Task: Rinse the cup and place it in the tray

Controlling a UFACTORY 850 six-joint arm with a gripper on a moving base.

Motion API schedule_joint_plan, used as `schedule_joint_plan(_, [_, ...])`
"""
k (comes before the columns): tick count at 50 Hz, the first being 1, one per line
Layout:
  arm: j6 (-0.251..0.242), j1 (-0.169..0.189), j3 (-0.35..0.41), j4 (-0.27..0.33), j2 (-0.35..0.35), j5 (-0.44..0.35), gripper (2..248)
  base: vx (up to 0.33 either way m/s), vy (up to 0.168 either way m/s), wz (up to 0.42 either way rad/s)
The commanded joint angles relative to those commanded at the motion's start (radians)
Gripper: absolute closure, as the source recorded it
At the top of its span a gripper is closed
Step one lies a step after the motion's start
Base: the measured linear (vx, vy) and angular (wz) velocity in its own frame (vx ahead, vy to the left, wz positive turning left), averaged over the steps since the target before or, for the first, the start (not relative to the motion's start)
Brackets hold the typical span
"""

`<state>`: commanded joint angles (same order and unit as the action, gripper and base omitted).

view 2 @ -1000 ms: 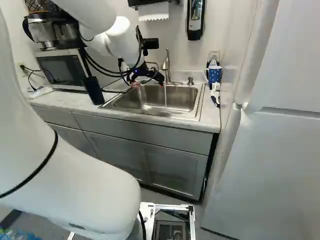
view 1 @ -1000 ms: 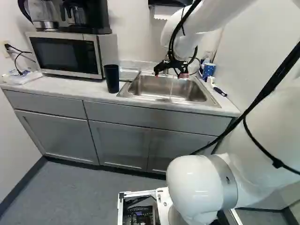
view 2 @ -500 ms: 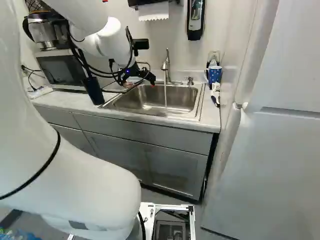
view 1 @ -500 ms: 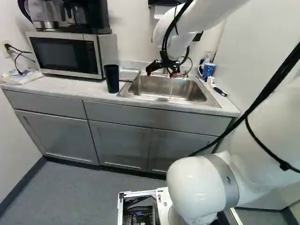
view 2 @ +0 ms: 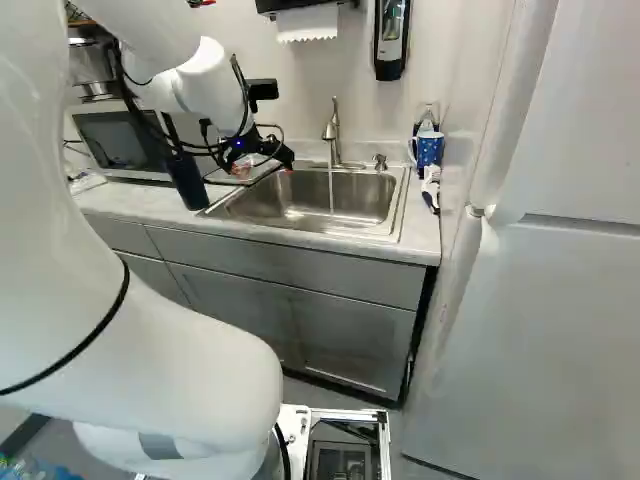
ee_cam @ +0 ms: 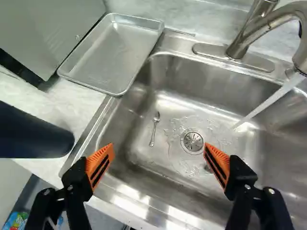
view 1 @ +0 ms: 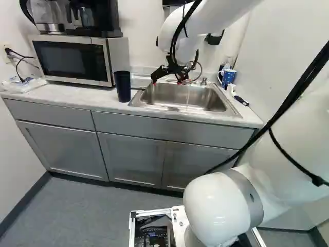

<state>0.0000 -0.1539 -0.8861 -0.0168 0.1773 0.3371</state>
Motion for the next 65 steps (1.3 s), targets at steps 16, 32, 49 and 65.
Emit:
schedule_joint_plan(16, [0.000, -0.058, -0.008, 0.000, -0.009, 0.000, 3, 0.000, 0.000, 0.000])
schedule_joint_plan(32, [0.000, -0.117, -0.015, 0.000, -0.016, 0.000, 3, 0.000, 0.000, 0.000])
schedule_joint_plan(49, [0.000, -0.179, -0.027, 0.000, -0.029, 0.000, 3, 0.000, 0.000, 0.000])
schedule_joint_plan(65, [0.000, -0.236, -0.044, 0.000, -0.047, 0.000, 3, 0.000, 0.000, 0.000])
